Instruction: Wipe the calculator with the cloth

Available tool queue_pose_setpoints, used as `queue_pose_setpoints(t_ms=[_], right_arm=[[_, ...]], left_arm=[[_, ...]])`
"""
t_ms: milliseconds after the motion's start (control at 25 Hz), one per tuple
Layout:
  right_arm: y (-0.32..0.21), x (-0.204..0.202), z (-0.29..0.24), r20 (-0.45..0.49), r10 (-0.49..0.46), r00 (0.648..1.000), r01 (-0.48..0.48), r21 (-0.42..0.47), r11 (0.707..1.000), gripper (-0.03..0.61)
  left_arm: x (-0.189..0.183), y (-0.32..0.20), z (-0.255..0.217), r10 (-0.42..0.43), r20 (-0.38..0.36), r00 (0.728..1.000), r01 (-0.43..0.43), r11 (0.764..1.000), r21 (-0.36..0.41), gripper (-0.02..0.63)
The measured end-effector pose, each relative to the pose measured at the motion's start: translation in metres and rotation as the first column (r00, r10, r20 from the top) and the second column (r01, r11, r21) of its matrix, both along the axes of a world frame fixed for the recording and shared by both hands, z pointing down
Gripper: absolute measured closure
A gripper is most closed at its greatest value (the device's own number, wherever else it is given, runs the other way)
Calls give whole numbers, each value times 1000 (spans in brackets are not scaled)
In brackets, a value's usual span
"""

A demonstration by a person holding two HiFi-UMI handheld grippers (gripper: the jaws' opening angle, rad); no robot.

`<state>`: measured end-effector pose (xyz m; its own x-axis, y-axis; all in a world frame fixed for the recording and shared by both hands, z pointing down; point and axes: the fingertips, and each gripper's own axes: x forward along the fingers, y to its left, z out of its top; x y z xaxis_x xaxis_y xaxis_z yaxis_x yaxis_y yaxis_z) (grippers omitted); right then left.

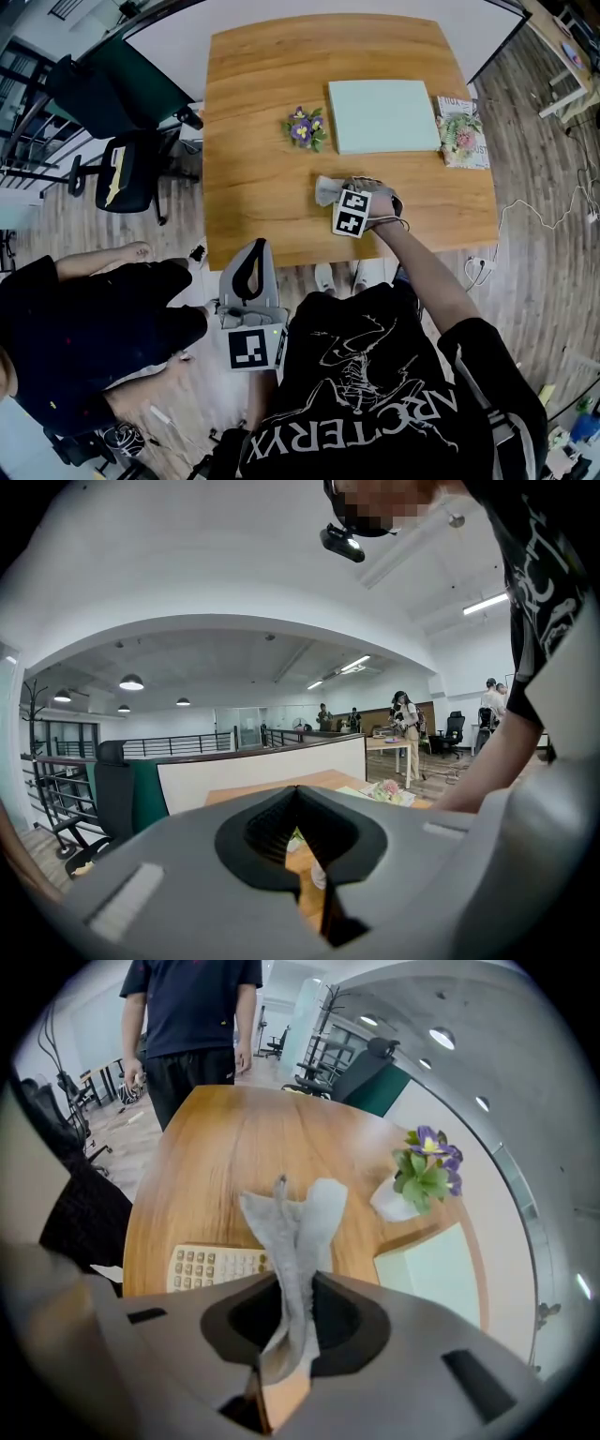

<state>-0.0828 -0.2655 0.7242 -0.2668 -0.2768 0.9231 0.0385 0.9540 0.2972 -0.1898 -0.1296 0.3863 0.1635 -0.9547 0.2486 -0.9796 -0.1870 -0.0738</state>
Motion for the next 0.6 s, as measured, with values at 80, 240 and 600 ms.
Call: queue_pose_setpoints(t_ms=[80, 240, 600], right_arm=[[3, 0, -1, -1, -5, 1000, 5, -4, 1000, 495], [13, 1, -3, -14, -35, 999, 35, -11, 999, 495], [55, 12, -2, -18, -67, 998, 66, -52, 996, 495]], left_arm=[[0, 0, 0, 1, -2, 1000, -1, 1000, 1, 603], [2, -2, -2, 10, 18, 1000, -11, 999, 34, 603], [12, -7, -4, 39, 11, 999, -40, 998, 57, 603]])
